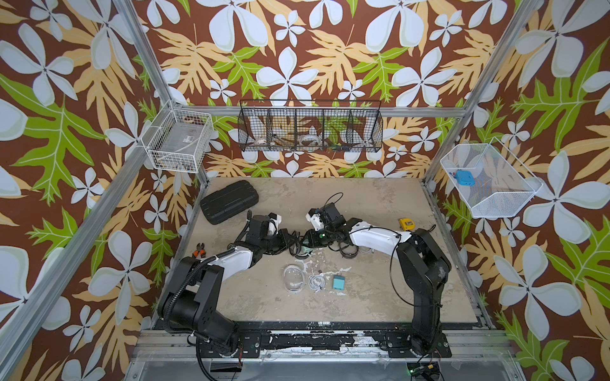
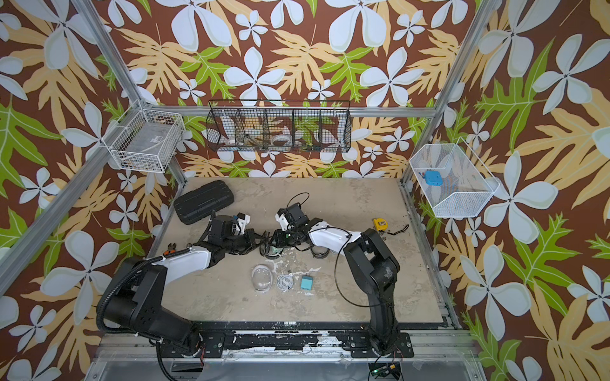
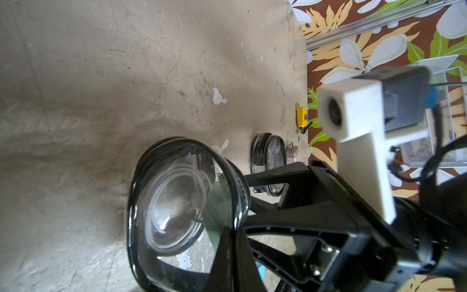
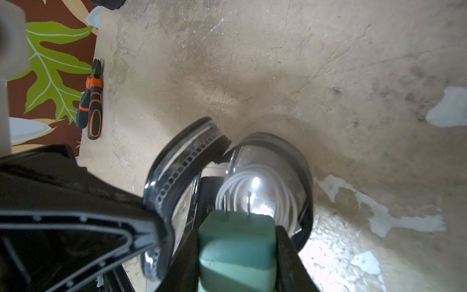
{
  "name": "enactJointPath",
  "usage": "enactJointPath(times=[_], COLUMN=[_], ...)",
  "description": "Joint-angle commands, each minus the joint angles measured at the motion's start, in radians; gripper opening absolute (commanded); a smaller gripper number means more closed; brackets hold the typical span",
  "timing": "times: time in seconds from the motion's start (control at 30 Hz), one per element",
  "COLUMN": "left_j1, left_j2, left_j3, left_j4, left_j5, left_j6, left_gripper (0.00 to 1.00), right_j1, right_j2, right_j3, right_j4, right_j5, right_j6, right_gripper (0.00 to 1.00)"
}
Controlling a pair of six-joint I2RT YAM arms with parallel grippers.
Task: Pack away charging kits
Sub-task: Place the storage bag at the center of the board.
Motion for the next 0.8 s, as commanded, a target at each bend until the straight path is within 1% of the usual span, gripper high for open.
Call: enactJointPath(times=[0.0,0.17,0.27,0.33,0.43,0.57,0.7,0.77], left_j1=[0.0,0.0,0.0,0.0,0.0,0.0,0.0,-0.001], left_j2=[-0.007,0.0,0.003,0.005,0.008,0.006,0.006,0.005], left_j3=[-0.004,-0.009,-0.029,-0.04,-0.045,-0.049,-0.046,-0.044], left_j4=[0.059,0.067,0.114,0.128,0.128,0.126,0.11,0.1], left_j5=[0.027,0.042,0.06,0.062,0.061,0.059,0.055,0.051], left_j6=[-0.037,-0.036,-0.061,-0.071,-0.068,-0.065,-0.056,-0.049], left_gripper=[0.0,0.0,0.0,0.0,0.0,0.0,0.0,0.0], right_j1=[0.0,0.0,0.001,0.002,0.011,0.019,0.018,0.018], right_j2=[0.019,0.054,0.088,0.109,0.133,0.124,0.078,0.046], right_j3=[0.009,0.016,0.028,0.038,0.065,0.075,0.038,0.006], right_j4=[0.03,0.043,0.056,0.074,0.078,0.08,0.093,0.107], right_j5=[-0.036,-0.029,-0.035,-0.052,-0.066,-0.071,-0.065,-0.065], right_j6=[0.016,0.021,0.029,0.045,0.057,0.064,0.069,0.076], right_gripper=[0.27,0.3,0.33,0.38,0.5,0.62,0.64,0.61])
